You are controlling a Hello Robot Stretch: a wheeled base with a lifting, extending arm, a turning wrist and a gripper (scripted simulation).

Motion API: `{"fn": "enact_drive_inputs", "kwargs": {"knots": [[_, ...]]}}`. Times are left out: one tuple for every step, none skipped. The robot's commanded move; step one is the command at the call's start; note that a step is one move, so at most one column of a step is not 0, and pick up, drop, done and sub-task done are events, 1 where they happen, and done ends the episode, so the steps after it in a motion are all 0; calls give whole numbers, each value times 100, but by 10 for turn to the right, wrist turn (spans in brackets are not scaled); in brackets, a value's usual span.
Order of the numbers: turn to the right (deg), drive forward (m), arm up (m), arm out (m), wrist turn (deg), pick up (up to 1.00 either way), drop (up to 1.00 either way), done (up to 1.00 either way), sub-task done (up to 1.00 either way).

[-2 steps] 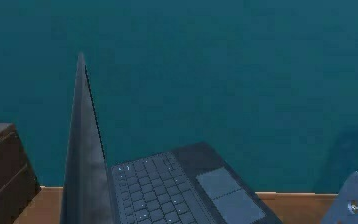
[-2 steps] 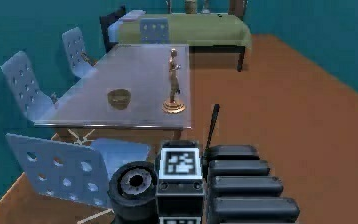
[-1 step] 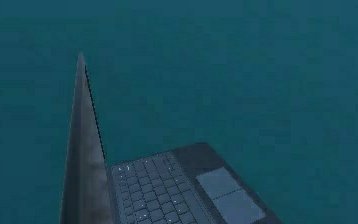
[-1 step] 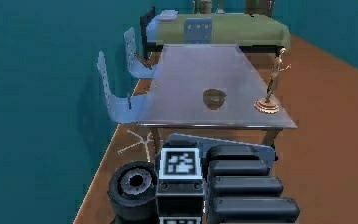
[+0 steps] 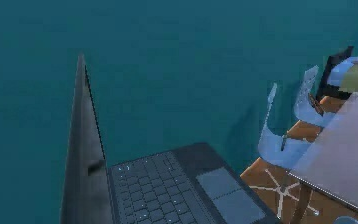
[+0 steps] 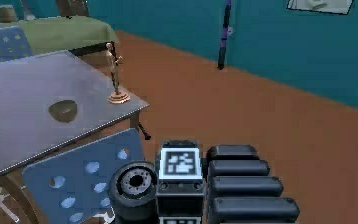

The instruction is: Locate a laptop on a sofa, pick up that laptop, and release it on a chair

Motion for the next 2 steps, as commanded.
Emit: {"fn": "enact_drive_inputs", "kwargs": {"knots": [[450,0,0,0,0,0,0,0,0],[150,0,0,0,0,0,0,0,0]]}}
